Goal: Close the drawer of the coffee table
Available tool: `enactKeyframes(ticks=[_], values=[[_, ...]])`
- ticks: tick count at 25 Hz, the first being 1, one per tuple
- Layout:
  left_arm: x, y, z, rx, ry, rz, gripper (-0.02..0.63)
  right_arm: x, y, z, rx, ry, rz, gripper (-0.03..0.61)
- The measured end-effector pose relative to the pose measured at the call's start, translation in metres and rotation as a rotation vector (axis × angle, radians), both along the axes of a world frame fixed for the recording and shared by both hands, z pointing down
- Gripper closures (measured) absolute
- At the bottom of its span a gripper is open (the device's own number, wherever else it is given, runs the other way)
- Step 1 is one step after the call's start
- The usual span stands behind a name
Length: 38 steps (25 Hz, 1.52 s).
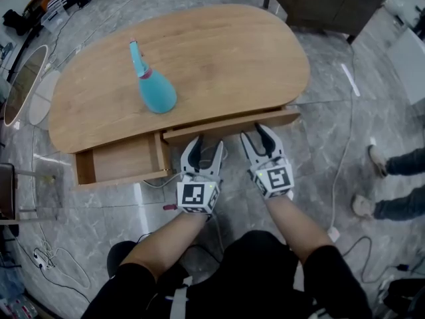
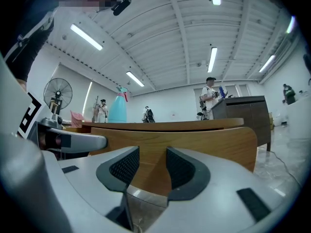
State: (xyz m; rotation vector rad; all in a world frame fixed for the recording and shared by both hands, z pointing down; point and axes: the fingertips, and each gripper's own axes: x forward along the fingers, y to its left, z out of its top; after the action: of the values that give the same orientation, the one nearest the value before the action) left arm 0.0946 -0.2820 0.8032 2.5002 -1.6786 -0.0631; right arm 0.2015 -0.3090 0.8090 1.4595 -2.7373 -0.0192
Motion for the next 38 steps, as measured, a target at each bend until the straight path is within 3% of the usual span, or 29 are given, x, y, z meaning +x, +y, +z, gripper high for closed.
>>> enactKeyframes(ticks=[25, 31, 38], values=[[-0.013, -0.055, 0.002, 0.007, -0.021, -0.051, 0.399, -0.010, -0.060, 0.001, 0.030, 0.043, 0.075, 0.407], [-0.015, -0.058, 0.003, 0.021, -0.026, -0.057, 0.411, -0.009, -0.062, 0.004, -0.008, 0.021, 0.118, 0.413], [-0.015, -0.056, 0.005, 0.000, -0.030, -0.057, 0.416, -0.020, -0.051, -0.006, -0.002, 0.042, 0.037, 0.413]])
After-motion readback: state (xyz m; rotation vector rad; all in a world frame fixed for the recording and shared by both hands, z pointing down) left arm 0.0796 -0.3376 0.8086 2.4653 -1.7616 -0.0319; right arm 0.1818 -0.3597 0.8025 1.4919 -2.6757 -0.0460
